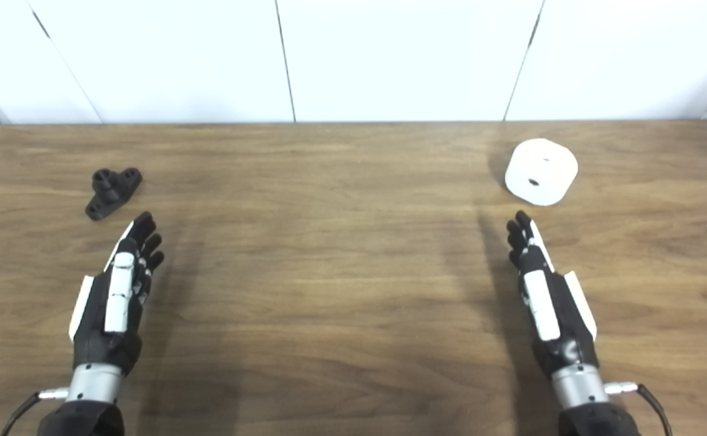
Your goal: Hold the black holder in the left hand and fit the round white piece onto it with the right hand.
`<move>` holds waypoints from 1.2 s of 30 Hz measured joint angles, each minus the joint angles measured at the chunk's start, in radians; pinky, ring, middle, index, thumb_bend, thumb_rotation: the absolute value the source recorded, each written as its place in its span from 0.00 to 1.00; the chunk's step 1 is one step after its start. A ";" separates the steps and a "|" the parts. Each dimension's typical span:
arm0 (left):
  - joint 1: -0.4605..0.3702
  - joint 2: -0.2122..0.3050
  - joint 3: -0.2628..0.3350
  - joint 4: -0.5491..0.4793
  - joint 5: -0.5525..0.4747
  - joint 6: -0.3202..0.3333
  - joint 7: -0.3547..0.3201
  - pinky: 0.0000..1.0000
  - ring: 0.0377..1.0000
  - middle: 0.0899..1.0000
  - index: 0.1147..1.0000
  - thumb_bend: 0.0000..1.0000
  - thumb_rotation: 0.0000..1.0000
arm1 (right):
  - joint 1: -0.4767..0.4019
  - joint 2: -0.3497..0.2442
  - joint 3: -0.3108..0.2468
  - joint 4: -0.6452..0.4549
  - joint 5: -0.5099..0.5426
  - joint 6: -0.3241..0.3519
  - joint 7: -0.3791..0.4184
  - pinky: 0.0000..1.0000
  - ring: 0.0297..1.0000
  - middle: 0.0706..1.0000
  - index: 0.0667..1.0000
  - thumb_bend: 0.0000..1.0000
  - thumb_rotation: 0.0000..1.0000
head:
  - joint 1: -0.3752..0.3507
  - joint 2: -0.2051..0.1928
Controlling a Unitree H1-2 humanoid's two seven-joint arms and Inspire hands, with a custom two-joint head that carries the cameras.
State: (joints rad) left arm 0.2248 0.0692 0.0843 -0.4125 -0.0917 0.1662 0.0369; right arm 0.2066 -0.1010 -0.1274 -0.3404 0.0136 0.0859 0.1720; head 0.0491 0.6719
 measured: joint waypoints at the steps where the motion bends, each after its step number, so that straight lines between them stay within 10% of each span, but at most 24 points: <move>1: 0.000 0.000 0.001 0.000 -0.004 -0.001 -0.001 0.97 0.98 0.97 0.95 0.49 0.90 | 0.000 0.000 0.000 0.000 -0.001 -0.001 -0.002 1.00 1.00 0.99 1.00 0.60 1.00 | 0.000 0.000; 15: 0.000 0.000 -0.007 0.001 0.007 -0.015 0.000 0.95 0.97 0.96 0.94 0.46 0.92 | 0.000 -0.001 -0.001 0.001 -0.002 -0.008 -0.006 1.00 0.99 0.98 0.99 0.60 1.00 | 0.038 -0.012; 36: -0.004 -0.016 -0.090 0.139 0.113 -0.168 0.051 0.95 0.97 0.97 0.96 0.44 0.92 | -0.010 -0.012 -0.023 0.143 0.081 -0.157 0.040 1.00 1.00 1.00 1.00 0.52 1.00 | 0.242 -0.193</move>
State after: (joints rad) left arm 0.2209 0.0531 -0.0056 -0.2737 0.0213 -0.0019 0.0881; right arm 0.1969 -0.1127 -0.1506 -0.1975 0.0949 -0.0712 0.2117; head 0.2915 0.4786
